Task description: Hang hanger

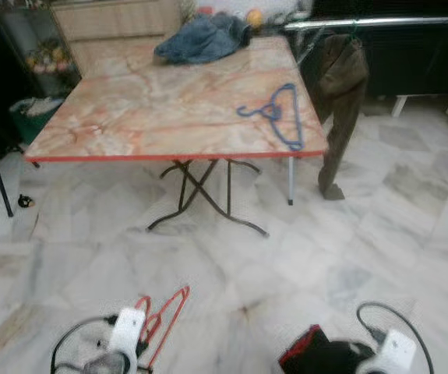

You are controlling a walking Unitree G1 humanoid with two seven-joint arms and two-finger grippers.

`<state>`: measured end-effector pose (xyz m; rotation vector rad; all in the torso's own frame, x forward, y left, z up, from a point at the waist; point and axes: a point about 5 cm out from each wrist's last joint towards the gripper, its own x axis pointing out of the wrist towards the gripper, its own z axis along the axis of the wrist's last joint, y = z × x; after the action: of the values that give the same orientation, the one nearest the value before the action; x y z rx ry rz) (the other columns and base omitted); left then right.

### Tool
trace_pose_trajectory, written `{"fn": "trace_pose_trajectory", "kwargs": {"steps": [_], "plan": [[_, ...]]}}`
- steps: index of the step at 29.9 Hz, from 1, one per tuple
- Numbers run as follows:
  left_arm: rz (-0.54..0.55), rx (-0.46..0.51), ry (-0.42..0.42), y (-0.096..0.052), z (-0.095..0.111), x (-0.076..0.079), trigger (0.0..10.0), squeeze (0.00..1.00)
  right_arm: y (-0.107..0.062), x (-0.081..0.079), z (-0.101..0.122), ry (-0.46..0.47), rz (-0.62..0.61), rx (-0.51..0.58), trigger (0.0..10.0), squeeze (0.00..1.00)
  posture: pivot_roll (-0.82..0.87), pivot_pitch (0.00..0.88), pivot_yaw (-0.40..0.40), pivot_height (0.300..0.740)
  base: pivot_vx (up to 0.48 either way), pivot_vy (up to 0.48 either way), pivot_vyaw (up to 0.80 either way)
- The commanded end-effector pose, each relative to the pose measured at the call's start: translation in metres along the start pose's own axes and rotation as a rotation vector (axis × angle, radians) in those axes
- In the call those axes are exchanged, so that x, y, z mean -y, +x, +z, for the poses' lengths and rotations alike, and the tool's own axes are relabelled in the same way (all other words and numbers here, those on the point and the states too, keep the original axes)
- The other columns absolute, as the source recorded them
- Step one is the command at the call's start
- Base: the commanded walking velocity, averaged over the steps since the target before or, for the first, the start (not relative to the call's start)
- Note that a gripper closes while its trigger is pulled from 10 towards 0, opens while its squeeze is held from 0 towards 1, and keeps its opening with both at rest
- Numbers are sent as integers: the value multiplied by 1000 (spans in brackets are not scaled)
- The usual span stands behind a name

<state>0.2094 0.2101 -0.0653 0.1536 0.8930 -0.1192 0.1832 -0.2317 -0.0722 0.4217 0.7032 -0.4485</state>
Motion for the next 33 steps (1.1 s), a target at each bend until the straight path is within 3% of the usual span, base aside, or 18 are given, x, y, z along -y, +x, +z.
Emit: {"fn": "trace_pose_trajectory", "kwargs": {"steps": [1,33], "plan": [[-3,1,5,1,1,2,10000,0,-1,5,3,-1,-13,18,10000,0,16,44,43,740,0,315,0],[-8,2,14,0,0,1,10000,0,0,5,5,0,-16,27,10000,0,14,28,42,740,0,292,0]]}}
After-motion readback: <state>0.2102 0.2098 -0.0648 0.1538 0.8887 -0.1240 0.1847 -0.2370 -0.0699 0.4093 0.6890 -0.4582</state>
